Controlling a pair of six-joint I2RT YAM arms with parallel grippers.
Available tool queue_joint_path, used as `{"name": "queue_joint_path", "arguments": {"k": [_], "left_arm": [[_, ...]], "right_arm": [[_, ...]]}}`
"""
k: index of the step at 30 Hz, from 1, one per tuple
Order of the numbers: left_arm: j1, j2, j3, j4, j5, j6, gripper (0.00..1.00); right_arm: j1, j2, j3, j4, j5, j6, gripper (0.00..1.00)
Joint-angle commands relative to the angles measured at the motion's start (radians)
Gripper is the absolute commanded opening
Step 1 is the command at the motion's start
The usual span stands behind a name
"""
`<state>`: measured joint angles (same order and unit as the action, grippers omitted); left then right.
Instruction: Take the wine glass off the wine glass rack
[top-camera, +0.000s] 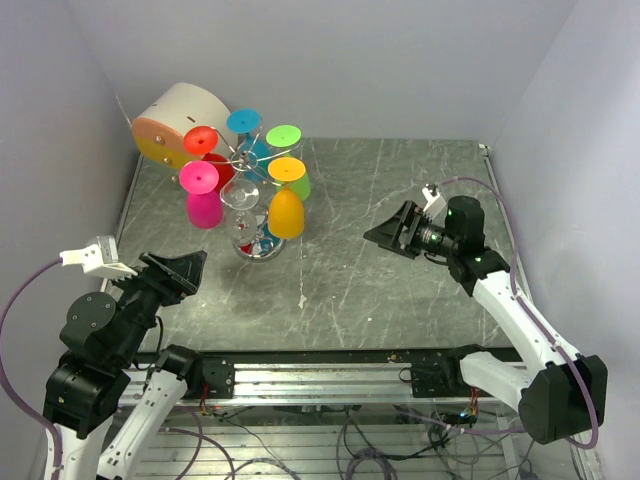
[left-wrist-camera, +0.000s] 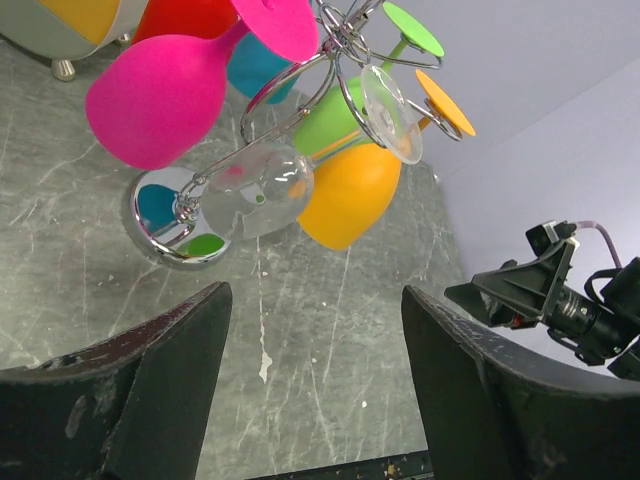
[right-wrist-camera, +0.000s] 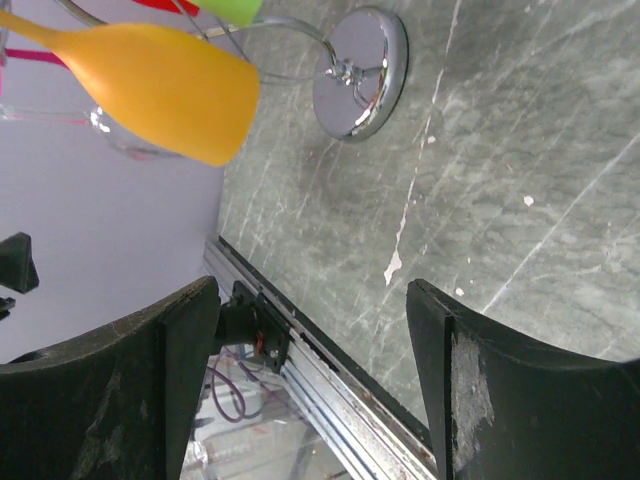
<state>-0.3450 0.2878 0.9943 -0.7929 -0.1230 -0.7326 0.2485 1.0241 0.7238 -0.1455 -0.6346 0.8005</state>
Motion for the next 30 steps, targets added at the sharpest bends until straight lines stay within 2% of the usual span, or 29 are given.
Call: {"name": "queue_joint_path", "arguments": {"k": [1,18,27,30], "left_arm": [[-0.006,0.0,0.029,0.008,0.002,0.005,0.79],[-0.006,0.065,0.09,0.051,0.012,0.005,0.74],[-0.005,0.102,0.115,0.079,0.034,0.006,0.73],[-0.006,0.108,0.132,0.08,0.032,0.008,0.72]], "right_arm": [[0.005,0.032,0.098,0.017,0.028,0.024,0.76],[0.005,0.21,0.434,0.065,-0.022,0.111,0.7],[0.066,0.366,0.547,0.152,-0.111,0.151,0.58],[0.107,0.413,0.575,0.194,-0.123,0.178,0.51]]}}
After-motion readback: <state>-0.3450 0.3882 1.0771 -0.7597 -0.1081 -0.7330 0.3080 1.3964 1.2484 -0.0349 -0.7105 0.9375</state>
